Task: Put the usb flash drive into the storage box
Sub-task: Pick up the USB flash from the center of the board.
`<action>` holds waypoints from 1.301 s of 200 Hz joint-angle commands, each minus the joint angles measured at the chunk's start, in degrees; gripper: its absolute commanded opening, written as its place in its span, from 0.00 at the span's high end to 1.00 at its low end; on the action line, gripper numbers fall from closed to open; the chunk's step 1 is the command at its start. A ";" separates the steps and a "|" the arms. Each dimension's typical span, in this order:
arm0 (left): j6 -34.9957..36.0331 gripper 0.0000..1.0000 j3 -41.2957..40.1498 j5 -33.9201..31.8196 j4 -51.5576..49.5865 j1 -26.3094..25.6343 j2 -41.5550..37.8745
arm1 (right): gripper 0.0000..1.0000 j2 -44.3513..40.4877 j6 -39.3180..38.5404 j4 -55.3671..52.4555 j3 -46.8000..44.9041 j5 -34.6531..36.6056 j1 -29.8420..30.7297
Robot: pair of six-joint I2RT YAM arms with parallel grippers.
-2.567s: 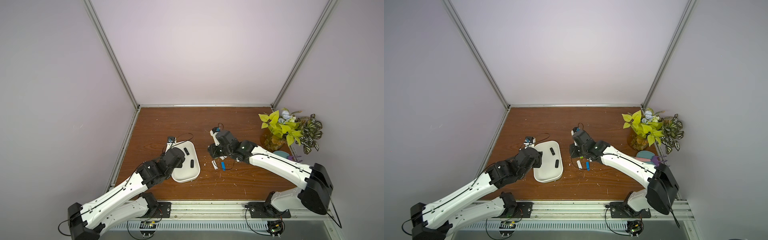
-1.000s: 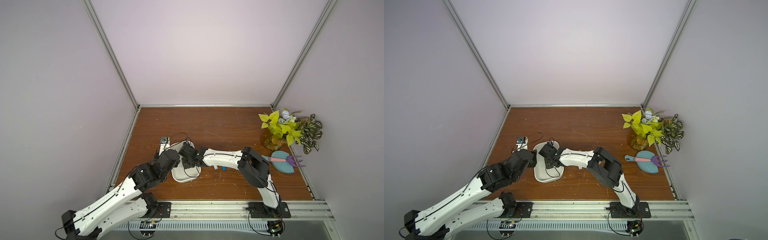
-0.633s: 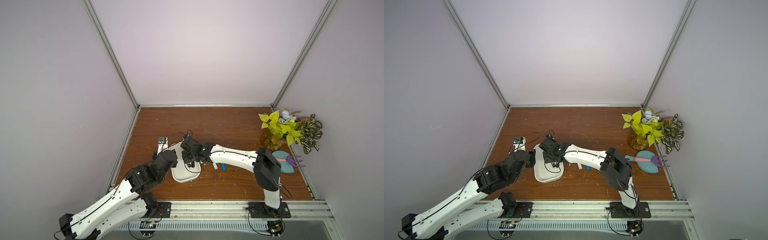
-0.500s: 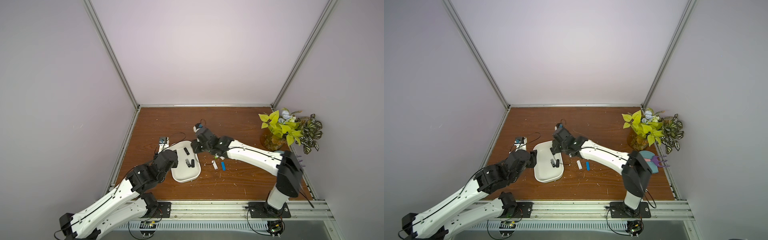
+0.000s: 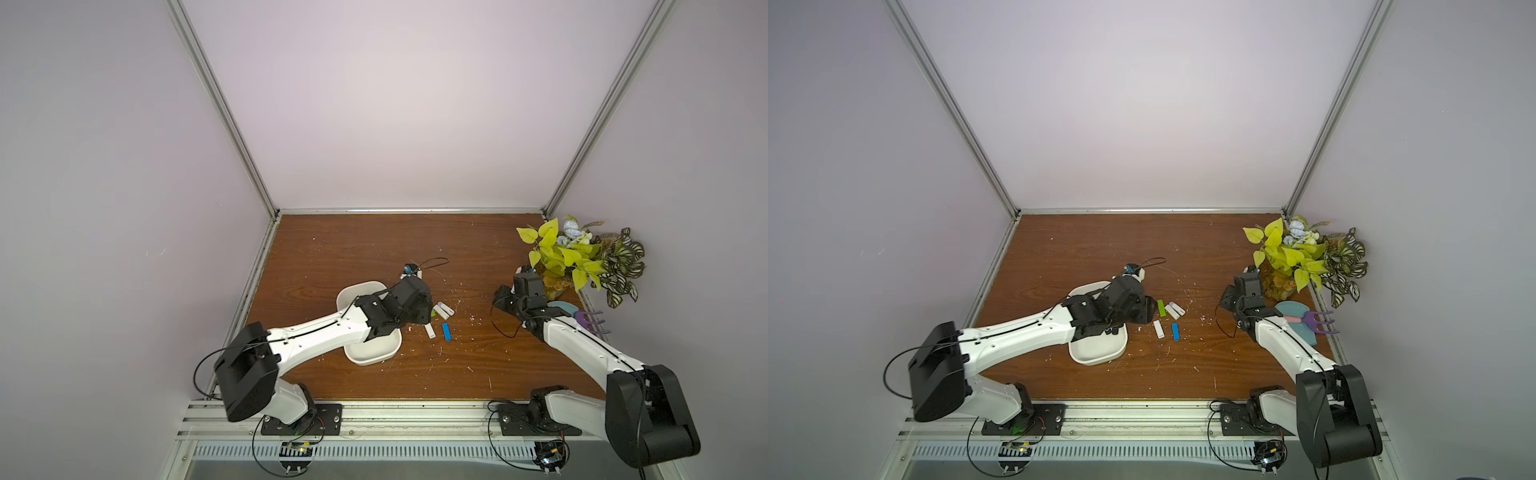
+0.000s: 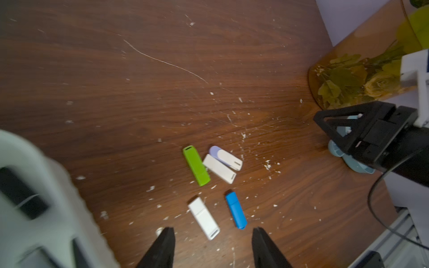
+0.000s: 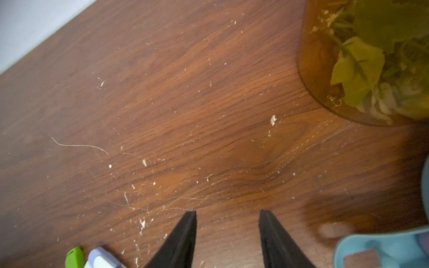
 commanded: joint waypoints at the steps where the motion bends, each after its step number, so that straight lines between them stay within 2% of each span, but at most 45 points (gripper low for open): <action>1: -4.10 0.47 2.80 2.97 8.04 -0.49 5.42 | 0.50 -0.72 1.98 11.40 -2.85 -2.22 0.16; 48: -4.83 0.48 12.82 4.42 6.18 -0.46 17.59 | 0.51 0.04 1.66 12.49 -3.02 -5.18 0.09; 104: -5.91 0.49 18.62 4.96 3.43 -0.50 25.06 | 0.51 -1.25 2.27 13.90 -4.09 -6.72 0.14; 260: -6.30 0.50 22.83 4.15 -0.67 0.29 32.55 | 0.50 0.15 2.54 14.57 -4.05 -8.38 0.27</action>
